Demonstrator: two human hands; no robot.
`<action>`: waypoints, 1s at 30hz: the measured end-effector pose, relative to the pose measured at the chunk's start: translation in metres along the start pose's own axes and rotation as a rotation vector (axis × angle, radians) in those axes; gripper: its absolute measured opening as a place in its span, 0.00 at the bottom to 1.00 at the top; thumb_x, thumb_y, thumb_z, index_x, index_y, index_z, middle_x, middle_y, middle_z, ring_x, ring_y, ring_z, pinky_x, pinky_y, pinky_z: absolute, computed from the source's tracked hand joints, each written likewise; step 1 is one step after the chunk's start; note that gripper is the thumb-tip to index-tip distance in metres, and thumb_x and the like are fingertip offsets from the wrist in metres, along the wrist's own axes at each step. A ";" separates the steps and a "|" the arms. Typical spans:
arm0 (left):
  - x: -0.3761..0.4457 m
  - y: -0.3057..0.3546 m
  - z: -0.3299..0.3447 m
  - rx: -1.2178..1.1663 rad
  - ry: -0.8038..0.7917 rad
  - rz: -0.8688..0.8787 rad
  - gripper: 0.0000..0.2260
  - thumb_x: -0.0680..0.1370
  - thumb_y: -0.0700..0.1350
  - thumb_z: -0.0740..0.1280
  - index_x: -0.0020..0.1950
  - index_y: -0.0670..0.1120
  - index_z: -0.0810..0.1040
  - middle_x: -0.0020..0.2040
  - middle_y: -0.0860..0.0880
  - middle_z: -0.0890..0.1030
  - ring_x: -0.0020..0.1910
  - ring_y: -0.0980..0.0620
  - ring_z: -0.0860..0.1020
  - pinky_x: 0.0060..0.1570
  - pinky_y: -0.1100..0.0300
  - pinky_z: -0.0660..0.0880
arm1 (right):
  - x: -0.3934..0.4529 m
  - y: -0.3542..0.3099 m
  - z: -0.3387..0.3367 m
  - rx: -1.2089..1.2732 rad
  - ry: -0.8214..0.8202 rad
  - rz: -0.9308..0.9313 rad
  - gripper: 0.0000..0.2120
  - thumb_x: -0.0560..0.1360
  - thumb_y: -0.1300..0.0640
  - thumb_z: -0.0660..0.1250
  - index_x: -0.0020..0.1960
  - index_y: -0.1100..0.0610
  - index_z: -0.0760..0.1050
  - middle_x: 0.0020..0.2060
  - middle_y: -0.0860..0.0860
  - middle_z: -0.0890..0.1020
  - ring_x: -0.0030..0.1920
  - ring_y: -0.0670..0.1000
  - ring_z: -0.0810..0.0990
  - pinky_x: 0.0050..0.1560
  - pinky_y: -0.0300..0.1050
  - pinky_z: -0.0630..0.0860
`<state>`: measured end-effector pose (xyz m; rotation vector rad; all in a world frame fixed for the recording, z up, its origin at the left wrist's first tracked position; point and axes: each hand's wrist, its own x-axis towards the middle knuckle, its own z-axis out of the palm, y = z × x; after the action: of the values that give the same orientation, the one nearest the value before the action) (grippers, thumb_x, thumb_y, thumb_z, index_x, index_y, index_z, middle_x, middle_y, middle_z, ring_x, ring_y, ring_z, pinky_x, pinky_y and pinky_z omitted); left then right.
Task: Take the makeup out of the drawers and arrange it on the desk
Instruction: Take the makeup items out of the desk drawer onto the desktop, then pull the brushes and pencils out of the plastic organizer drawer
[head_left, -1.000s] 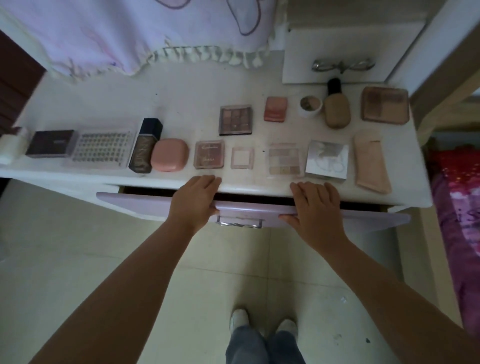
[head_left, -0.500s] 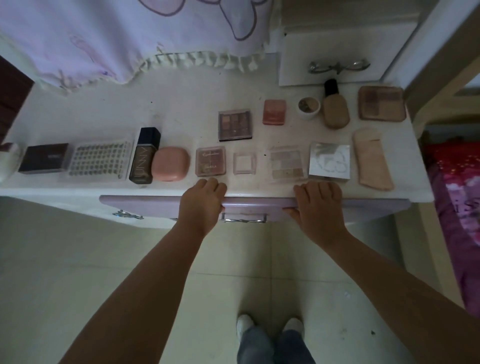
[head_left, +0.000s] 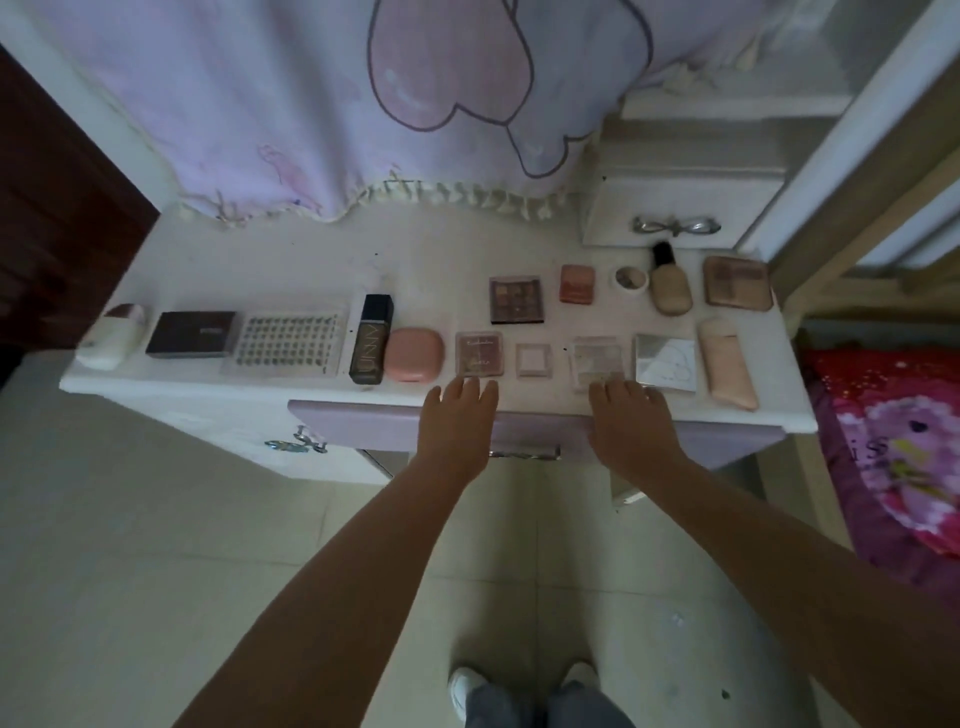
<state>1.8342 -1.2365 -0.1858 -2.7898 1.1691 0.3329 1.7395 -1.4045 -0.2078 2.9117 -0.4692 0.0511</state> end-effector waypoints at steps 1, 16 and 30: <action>-0.006 -0.012 -0.010 -0.014 0.096 -0.010 0.25 0.76 0.40 0.63 0.72 0.44 0.60 0.72 0.43 0.64 0.72 0.44 0.61 0.70 0.48 0.60 | 0.010 -0.007 -0.014 0.007 0.069 -0.043 0.25 0.50 0.55 0.80 0.44 0.62 0.79 0.38 0.59 0.83 0.38 0.58 0.83 0.38 0.52 0.80; -0.226 -0.210 -0.032 -0.144 0.136 -1.137 0.23 0.81 0.55 0.45 0.75 0.56 0.42 0.77 0.51 0.39 0.75 0.47 0.36 0.71 0.43 0.34 | 0.103 -0.312 -0.145 0.243 0.153 -0.763 0.28 0.71 0.43 0.53 0.63 0.58 0.73 0.64 0.63 0.73 0.62 0.66 0.73 0.56 0.72 0.67; -0.528 -0.056 0.070 -0.408 0.029 -2.364 0.24 0.81 0.55 0.49 0.76 0.56 0.46 0.77 0.52 0.41 0.76 0.48 0.37 0.72 0.44 0.35 | -0.211 -0.534 -0.191 0.142 0.022 -2.004 0.30 0.77 0.39 0.48 0.75 0.49 0.44 0.75 0.54 0.40 0.75 0.57 0.39 0.71 0.61 0.36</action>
<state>1.5029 -0.8198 -0.1275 -2.2228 -2.3035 0.1440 1.7063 -0.8055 -0.1316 2.0807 2.3247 -0.1650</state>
